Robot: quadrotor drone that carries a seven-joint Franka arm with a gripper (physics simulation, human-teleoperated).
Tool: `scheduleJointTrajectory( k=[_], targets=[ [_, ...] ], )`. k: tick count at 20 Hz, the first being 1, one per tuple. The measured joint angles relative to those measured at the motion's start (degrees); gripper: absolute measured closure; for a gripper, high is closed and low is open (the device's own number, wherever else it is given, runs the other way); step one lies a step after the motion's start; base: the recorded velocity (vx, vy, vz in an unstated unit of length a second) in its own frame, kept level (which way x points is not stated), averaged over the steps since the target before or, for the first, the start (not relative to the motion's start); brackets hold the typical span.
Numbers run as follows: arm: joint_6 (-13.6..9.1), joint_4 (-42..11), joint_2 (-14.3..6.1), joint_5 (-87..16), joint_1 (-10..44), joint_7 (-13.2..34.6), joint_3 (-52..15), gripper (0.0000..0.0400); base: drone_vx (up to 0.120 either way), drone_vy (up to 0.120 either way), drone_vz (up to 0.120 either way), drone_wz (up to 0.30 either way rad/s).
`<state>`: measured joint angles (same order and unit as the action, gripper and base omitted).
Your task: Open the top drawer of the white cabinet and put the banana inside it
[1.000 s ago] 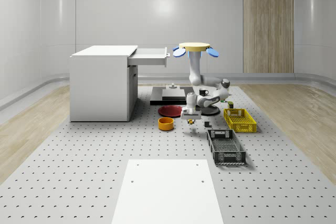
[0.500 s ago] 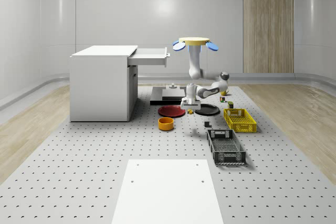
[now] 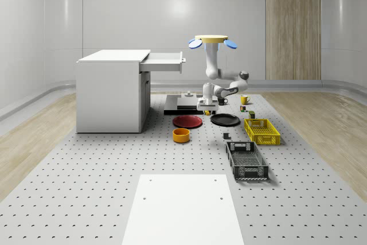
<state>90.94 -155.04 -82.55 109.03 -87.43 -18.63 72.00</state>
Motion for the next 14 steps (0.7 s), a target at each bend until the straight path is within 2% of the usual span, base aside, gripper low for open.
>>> scheduleJointTrajectory(
  k=[14],
  targets=[
    [0.8,0.0,-0.9,-0.5,-0.3,-0.3,0.1,0.0207,-0.12,0.0,0.12,0.0]
  ],
)
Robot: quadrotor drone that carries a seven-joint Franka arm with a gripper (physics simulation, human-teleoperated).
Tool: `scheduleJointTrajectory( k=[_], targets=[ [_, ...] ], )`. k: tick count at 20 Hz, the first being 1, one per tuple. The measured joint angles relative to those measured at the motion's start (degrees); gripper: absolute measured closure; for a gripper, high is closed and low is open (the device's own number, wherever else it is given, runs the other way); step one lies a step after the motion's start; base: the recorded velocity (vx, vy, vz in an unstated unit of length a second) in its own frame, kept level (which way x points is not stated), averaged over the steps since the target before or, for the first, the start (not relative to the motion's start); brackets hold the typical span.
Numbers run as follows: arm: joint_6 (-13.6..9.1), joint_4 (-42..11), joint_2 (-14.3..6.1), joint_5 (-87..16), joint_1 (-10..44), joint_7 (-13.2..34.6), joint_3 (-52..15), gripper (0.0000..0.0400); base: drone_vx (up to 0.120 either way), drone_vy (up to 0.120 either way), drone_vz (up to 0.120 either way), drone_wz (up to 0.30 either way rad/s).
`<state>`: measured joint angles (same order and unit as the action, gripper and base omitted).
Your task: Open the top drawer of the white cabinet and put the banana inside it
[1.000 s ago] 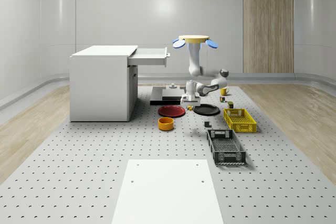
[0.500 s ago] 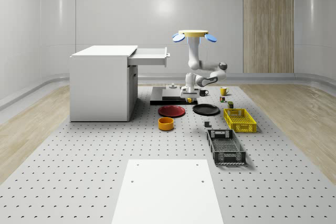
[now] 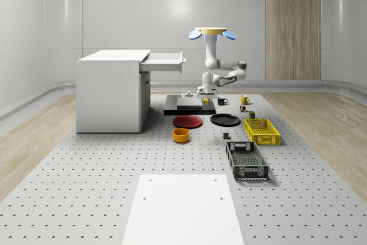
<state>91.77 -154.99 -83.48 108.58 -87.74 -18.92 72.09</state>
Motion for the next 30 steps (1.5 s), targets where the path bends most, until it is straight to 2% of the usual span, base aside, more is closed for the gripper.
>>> scheduleJointTrajectory(
  k=[12,30],
  targets=[
    [0.6,0.0,-0.7,-0.3,-0.2,-0.2,0.0,0.0207,-0.12,0.0,0.12,0.0],
    [1.4,0.1,-1.5,-0.7,-0.5,-0.4,0.1,0.0207,-0.12,-0.053,0.12,0.0]
  ],
)
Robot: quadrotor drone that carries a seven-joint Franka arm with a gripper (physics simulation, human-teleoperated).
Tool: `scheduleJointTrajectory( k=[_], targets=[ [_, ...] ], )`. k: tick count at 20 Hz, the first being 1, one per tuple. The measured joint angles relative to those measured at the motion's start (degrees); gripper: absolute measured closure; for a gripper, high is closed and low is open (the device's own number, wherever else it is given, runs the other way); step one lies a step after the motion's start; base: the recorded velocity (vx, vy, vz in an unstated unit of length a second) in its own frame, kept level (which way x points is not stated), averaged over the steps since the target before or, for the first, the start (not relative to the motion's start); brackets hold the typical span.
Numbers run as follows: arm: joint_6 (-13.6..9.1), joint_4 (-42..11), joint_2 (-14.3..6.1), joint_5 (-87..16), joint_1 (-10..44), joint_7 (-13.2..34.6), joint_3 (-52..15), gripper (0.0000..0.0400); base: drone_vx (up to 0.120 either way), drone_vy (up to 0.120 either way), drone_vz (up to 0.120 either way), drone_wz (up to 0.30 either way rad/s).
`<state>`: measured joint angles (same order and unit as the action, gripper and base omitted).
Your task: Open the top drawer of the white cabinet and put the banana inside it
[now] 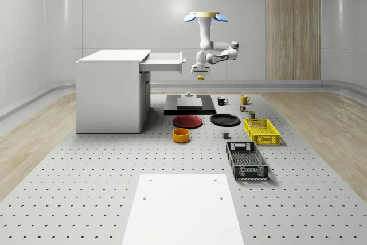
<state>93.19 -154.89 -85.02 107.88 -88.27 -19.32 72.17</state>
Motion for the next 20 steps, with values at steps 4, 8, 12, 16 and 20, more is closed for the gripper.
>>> scheduleJointTrajectory(
  k=[4,8,12,16,20],
  targets=[
    [0.2,0.0,-0.2,-0.1,-0.1,0.0,0.0,0.0207,-0.12,-0.04,0.12,0.0],
    [0.3,0.0,-0.3,-0.1,-0.1,-0.1,0.0,0.0207,-0.12,0.0,0.12,0.0],
    [0.4,0.0,-0.5,-0.2,-0.2,-0.1,0.0,0.0207,-0.12,0.0,0.12,0.0],
    [0.6,0.0,-0.6,-0.3,-0.2,-0.2,0.0,0.0207,-0.12,-0.06,0.12,0.0],
    [0.7,0.0,-0.8,-0.3,-0.3,-0.2,0.0,0.0207,-0.12,-0.09,0.12,0.0]
  ],
)
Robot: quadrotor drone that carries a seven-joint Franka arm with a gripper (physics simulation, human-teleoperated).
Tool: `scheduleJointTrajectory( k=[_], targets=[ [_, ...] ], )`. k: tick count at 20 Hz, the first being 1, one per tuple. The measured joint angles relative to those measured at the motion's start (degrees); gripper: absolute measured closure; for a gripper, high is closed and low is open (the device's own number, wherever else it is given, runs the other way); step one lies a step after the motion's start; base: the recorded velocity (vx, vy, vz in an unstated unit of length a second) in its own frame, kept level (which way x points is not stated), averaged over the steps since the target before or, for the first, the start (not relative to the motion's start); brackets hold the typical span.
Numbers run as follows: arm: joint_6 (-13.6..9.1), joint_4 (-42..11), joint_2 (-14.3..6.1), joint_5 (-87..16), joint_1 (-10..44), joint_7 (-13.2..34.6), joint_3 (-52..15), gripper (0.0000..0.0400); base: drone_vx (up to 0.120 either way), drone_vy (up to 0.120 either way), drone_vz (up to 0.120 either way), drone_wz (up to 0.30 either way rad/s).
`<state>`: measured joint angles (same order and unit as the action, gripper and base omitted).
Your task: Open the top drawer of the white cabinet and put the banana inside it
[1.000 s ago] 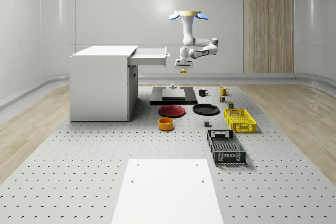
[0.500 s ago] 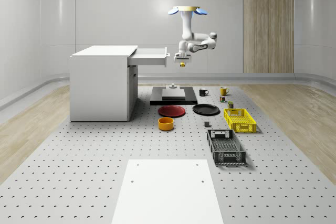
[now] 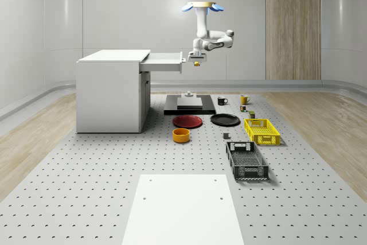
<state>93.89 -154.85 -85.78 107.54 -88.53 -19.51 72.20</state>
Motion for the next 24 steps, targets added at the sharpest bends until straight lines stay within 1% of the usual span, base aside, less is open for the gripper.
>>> scheduleJointTrajectory(
  k=[18,20,24],
  targets=[
    [0.5,0.0,-0.5,-0.2,-0.2,-0.1,0.0,0.0207,-0.12,-0.12,0.12,0.0],
    [0.5,0.0,-0.6,-0.3,-0.2,-0.1,0.0,0.0207,-0.04,-0.12,0.1,0.0],
    [0.6,0.0,-0.7,-0.3,-0.2,-0.2,0.0,0.0207,0.0,-0.12,0.0,0.0]
  ],
)
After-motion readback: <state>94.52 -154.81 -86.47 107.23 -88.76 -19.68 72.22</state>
